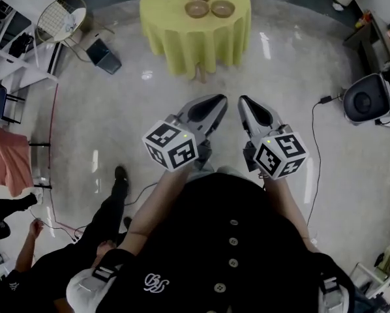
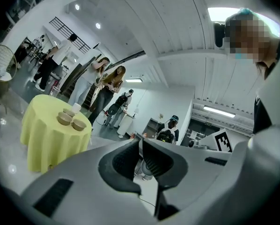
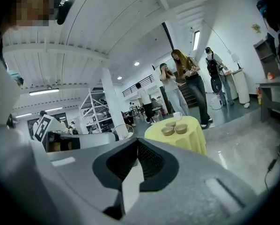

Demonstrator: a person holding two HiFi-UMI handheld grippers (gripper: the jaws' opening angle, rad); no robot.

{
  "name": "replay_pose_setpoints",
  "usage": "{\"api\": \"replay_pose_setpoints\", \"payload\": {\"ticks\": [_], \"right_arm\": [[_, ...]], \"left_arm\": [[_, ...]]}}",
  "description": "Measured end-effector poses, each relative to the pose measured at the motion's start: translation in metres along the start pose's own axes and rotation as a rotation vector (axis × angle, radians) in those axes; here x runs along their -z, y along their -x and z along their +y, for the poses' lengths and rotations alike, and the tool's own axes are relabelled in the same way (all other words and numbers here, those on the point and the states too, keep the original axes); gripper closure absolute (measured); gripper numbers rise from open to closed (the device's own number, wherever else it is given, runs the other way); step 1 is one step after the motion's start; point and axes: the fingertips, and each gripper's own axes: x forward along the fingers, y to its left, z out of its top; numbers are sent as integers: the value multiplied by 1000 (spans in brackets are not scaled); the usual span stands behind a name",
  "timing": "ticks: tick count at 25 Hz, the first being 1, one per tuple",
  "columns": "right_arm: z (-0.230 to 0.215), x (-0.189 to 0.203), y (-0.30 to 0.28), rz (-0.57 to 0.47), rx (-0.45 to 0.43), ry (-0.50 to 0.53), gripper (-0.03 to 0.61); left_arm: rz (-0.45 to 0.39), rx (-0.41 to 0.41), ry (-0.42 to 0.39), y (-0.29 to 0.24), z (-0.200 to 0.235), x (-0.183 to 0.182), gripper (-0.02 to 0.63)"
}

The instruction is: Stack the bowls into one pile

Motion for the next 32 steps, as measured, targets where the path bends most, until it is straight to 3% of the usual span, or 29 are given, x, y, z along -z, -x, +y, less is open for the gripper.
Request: {"api": "replay_pose_setpoints", "payload": {"ticks": [12, 23, 32], "right_arm": [[-54, -57, -108, -43, 79, 2, 574], [-71, -63, -160, -10, 114, -5, 574], [-88, -61, -195, 19, 84, -7, 574]], "left_arm": [[20, 31, -22, -63, 98, -75, 581], [40, 32, 20, -76, 148, -89, 581], [42, -18, 47, -86, 184, -93, 581]]}}
